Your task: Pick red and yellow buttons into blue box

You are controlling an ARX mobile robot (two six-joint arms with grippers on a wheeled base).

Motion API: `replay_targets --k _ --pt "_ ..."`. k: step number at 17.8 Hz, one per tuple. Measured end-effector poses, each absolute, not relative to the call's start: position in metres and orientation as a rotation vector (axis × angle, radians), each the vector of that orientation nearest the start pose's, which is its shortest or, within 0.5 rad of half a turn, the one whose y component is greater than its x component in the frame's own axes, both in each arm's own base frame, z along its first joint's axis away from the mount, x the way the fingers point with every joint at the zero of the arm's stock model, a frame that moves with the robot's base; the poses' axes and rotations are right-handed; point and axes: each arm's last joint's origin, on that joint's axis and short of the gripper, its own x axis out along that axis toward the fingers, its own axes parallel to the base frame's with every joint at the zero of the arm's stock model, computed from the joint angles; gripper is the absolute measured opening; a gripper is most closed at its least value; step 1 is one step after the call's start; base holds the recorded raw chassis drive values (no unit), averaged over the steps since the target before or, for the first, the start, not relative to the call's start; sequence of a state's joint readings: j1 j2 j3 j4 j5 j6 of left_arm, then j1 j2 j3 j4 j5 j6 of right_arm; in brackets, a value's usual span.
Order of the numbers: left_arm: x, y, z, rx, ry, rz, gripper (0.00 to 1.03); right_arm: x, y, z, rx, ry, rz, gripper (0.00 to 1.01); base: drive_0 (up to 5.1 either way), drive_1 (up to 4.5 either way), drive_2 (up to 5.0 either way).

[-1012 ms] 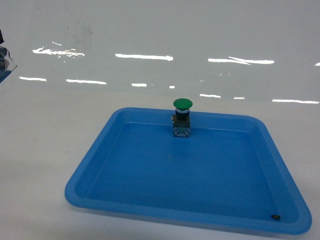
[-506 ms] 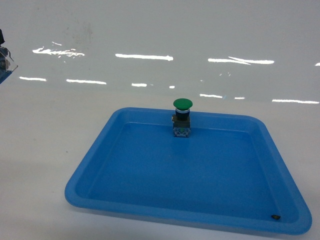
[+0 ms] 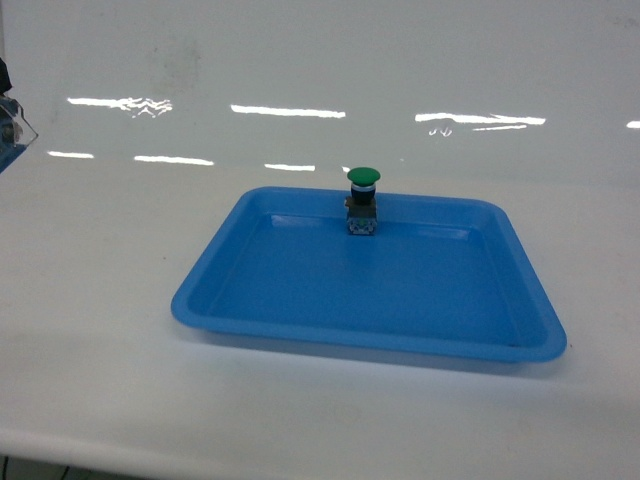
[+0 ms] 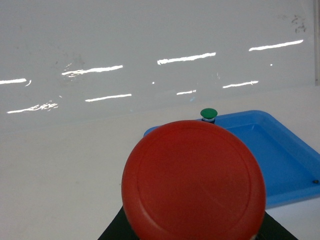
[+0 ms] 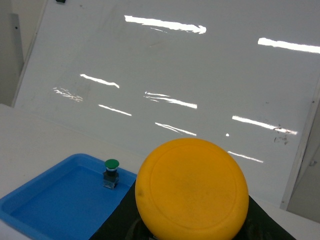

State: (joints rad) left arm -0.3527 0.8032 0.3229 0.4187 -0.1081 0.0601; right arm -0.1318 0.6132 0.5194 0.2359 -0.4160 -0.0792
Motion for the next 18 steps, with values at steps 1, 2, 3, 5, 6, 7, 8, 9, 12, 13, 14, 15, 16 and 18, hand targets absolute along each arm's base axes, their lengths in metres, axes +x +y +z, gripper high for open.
replay_targets --k 1,2,3,5,6,7,8,9,12,13,14,15,16,18 --pt "0.1682 -0.0586 0.2276 0.074 0.052 -0.246 0.24 0.1468 -0.0076 0.3060 -0.118 -0.153 0.279 0.27 0.0 -4.18 4.2" --pt "0.1683 -0.0586 0.2271 0.075 0.056 -0.246 0.24 0.1472 -0.0078 0.3053 -0.117 -0.147 0.278 0.27 0.0 -4.21 4.2" --pt "0.1678 -0.0584 0.2283 0.073 0.047 -0.246 0.24 0.1468 -0.0076 0.3058 -0.118 -0.152 0.279 0.27 0.0 -4.21 4.2" --pt "0.1680 -0.0585 0.2280 0.073 0.049 -0.246 0.24 0.1468 -0.0076 0.3058 -0.118 -0.151 0.279 0.27 0.0 -4.26 4.3" --pt "0.1681 -0.0586 0.2275 0.074 0.053 -0.246 0.24 0.1469 -0.0076 0.3058 -0.118 -0.151 0.279 0.27 0.0 -4.27 4.4" --pt "0.1681 -0.0585 0.2275 0.074 0.054 -0.246 0.24 0.1472 -0.0077 0.3051 -0.116 -0.146 0.280 0.27 0.1 -3.83 4.0" --pt "0.1680 -0.0585 0.2282 0.072 0.047 -0.246 0.24 0.1467 -0.0076 0.3058 -0.118 -0.152 0.280 0.27 0.1 -3.40 3.6" --pt "0.1682 -0.0586 0.2276 0.074 0.052 -0.246 0.24 0.1467 -0.0076 0.3057 -0.118 -0.151 0.280 0.27 0.1 -3.27 3.5" --pt "0.1674 -0.0583 0.2288 0.072 0.044 -0.246 0.24 0.1454 -0.0074 0.3066 -0.120 -0.159 0.280 0.27 0.0 0.00 0.0" --pt "0.1676 -0.0585 0.2284 0.073 0.047 -0.247 0.24 0.1454 -0.0074 0.3066 -0.120 -0.159 0.280 0.27 4.2 -3.82 -0.3" --pt "0.1678 -0.0584 0.2280 0.073 0.050 -0.244 0.24 0.1462 -0.0075 0.3061 -0.119 -0.155 0.282 0.27 4.6 -3.94 -0.5" --pt "0.1680 -0.0575 0.2282 0.073 0.049 -0.237 0.24 0.1464 -0.0073 0.3059 -0.119 -0.153 0.287 0.27 4.8 -3.73 -0.7" --pt "0.1680 -0.0578 0.2281 0.073 0.049 -0.240 0.24 0.1460 -0.0074 0.3060 -0.119 -0.154 0.282 0.27 4.8 -3.71 -0.9" --pt "0.1678 -0.0584 0.2283 0.073 0.047 -0.246 0.24 0.1459 -0.0074 0.3061 -0.119 -0.155 0.282 0.27 4.7 -3.78 -1.0"
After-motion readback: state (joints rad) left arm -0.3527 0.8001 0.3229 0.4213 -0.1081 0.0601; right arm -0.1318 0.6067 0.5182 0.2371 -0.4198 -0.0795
